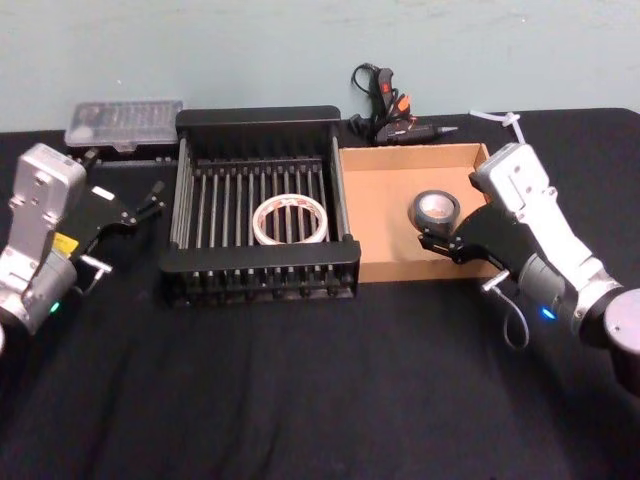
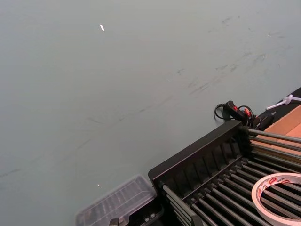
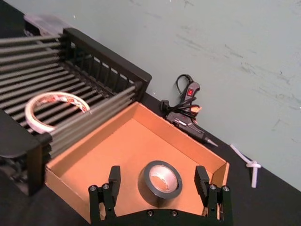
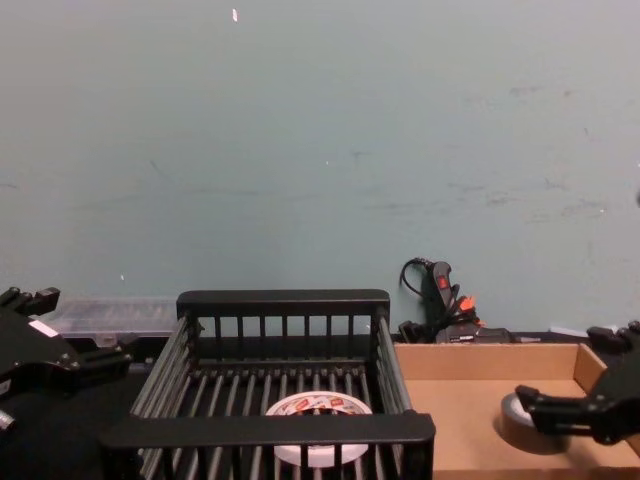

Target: Pick up the white tape and place it into the black box , Pick up the silver tape and place it into the brown box.

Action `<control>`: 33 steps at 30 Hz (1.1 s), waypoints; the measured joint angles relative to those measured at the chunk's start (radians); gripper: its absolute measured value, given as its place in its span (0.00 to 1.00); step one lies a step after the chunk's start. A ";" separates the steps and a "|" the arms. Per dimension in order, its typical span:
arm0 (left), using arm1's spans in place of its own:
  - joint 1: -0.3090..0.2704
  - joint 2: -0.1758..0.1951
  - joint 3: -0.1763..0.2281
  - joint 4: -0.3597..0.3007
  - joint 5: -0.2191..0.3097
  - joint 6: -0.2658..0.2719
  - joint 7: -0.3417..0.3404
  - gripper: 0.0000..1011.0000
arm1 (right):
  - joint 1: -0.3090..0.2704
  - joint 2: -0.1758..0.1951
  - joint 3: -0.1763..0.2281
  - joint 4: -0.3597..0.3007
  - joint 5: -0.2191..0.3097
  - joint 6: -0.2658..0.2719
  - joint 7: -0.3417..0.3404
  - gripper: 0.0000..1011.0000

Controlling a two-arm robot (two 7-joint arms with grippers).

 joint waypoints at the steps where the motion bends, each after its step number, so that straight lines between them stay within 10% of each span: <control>1: 0.000 0.000 0.000 0.000 0.000 0.000 0.000 0.99 | 0.000 0.000 0.000 0.000 0.000 0.000 0.000 0.99; 33: 0.000 0.000 0.000 0.000 0.000 0.000 0.000 0.99 | 0.033 -0.047 0.010 0.096 -0.067 -0.046 -0.015 0.99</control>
